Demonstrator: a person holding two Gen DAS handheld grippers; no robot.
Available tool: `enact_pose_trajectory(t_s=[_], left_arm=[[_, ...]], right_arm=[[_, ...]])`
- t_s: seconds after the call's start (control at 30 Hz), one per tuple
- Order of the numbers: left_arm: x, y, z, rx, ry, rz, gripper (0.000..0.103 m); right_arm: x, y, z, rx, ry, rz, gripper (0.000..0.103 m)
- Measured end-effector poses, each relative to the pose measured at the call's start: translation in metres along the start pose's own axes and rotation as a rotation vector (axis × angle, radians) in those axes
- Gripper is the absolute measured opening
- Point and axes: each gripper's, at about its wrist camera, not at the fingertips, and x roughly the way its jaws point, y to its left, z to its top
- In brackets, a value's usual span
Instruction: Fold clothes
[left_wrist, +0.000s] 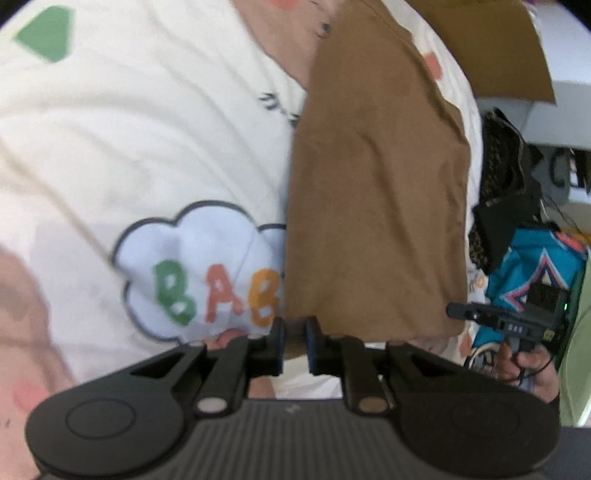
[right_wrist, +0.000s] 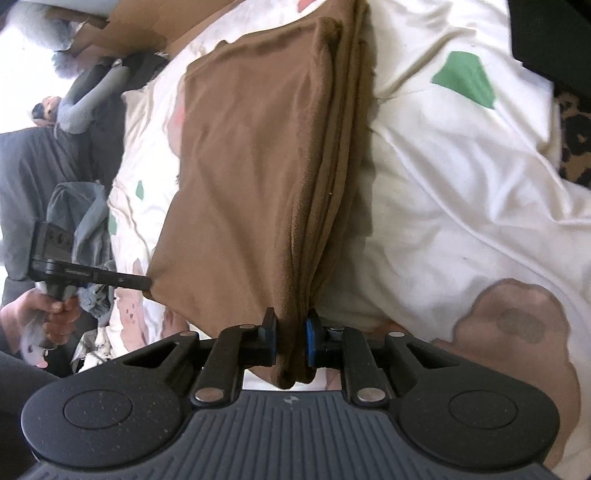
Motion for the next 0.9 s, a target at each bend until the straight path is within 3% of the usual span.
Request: enact_pose_trajectory(t_s=[0.1,0.13,0.2,0.27,0.4,0.63,0.77,0.9], left_arm=[[-0.014,-0.003,0.006,0.017,-0.051,0.061,0.018],[-0.017,-0.004,0.010,0.013,-0.069,0.056,0.020],[-0.022,-0.004,0.018,0.006,-0.105,0.040,0.032],[-0.025,-0.010,0.031,0.023,-0.139,0.039,0.038],[-0.028,-0.028,0.062,0.067,-0.190,0.012,0.048],[-0.024,-0.038,0.098,0.107,-0.248,-0.014,0.051],[-0.016,-0.043,0.113,0.116,-0.284,-0.032,0.053],[-0.010,-0.043,0.123,0.102,-0.313,-0.033,0.054]], right_arm=[[-0.008,-0.007,-0.001,0.039,-0.017,-0.022,0.019],[-0.012,-0.009,-0.001,0.048,-0.033,-0.024,0.022],[-0.022,-0.015,0.001,0.059,-0.081,-0.033,0.030],[-0.029,-0.018,0.006,0.069,-0.121,-0.041,0.031],[-0.037,-0.017,0.019,0.065,-0.184,-0.051,0.046],[-0.041,-0.019,0.047,0.054,-0.247,-0.053,0.047],[-0.036,-0.025,0.065,0.079,-0.285,-0.048,0.052],[-0.024,-0.033,0.081,0.116,-0.301,0.004,0.053]])
